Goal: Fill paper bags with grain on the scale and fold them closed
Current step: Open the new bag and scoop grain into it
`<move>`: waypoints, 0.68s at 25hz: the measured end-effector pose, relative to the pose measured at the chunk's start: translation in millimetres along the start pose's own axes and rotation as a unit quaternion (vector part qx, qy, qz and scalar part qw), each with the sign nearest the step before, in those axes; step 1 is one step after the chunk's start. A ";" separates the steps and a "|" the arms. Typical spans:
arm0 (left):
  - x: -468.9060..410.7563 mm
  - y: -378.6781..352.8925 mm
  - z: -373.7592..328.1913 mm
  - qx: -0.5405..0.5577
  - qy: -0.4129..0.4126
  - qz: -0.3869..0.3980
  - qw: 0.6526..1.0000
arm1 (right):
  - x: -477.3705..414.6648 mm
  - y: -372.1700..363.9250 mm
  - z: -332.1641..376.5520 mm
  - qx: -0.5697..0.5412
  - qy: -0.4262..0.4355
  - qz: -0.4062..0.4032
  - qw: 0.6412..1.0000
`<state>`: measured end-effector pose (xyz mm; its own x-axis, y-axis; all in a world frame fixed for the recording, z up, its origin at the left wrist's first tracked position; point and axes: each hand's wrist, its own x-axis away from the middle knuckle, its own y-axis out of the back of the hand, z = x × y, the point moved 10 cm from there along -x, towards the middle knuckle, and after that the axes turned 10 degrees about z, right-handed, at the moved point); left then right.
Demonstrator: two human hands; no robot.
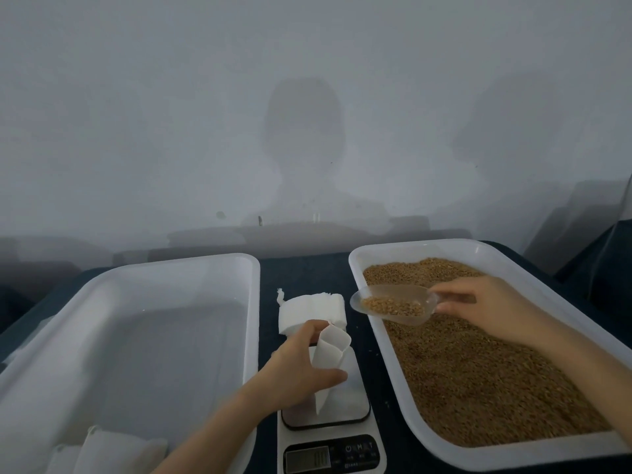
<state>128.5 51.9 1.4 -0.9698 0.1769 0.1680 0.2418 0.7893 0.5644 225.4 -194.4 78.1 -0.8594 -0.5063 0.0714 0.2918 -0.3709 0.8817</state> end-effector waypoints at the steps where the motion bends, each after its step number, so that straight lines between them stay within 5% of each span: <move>1: -0.3 0.0 -0.3 0.000 -0.001 -0.001 1.000 | -0.5 0.6 13.7 0.005 0.019 0.000 1.000; 7: -0.1 3.0 -0.6 0.002 0.001 -0.012 1.000 | -1.2 8.3 78.4 0.119 0.124 -0.022 0.985; 17: 0.0 7.3 -1.3 0.011 -0.005 -0.039 0.999 | 2.9 9.3 87.1 0.211 0.116 -0.044 0.970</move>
<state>130.3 56.9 6.5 -0.9859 0.1208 0.1155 0.1650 0.8137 0.5574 189.1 -131.4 127.2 -0.7417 -0.6665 -0.0755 -0.0176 -0.0933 0.9955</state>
